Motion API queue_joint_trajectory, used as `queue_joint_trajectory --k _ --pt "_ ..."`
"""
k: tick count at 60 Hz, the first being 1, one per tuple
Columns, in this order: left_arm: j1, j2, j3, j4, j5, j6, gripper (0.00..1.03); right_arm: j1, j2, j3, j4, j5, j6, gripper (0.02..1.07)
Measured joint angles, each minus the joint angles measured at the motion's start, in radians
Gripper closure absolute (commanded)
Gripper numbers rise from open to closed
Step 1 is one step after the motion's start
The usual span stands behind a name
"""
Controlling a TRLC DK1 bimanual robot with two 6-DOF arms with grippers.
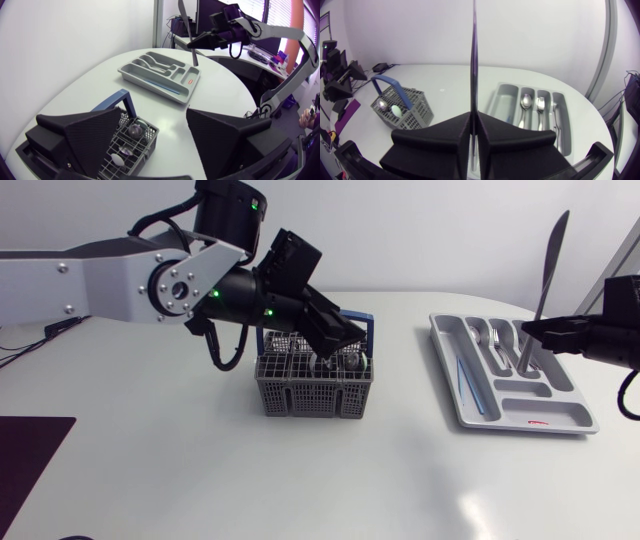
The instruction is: Unload the cutlery basket into the drawer organizer.
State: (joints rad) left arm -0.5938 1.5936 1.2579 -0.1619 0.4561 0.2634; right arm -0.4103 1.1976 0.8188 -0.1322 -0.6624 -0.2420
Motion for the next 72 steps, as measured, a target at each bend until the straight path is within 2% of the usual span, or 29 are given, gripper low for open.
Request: queue_joint_trajectory --k 10,21,48,60,72 --pt "0.015 -0.005 -0.016 -0.026 -0.021 0.037 0.06 -0.103 0.185 0.147 -0.025 0.013 -0.054 1.01" --pt "0.027 -0.005 -0.033 -0.037 -0.044 0.069 0.06 -0.138 0.41 0.351 -0.097 0.1 -0.109 1.01" --pt "0.047 -0.05 -0.078 -0.083 -0.073 0.141 0.06 -0.174 0.912 0.917 -0.415 0.302 -0.201 1.01" --pt "0.057 -0.084 -0.122 -0.082 -0.073 0.166 0.06 -0.167 1.013 1.007 -0.458 0.354 -0.208 1.01" --pt "0.076 -0.088 -0.157 -0.08 -0.073 0.183 0.06 -0.148 1.063 1.021 -0.486 0.38 -0.208 1.01"
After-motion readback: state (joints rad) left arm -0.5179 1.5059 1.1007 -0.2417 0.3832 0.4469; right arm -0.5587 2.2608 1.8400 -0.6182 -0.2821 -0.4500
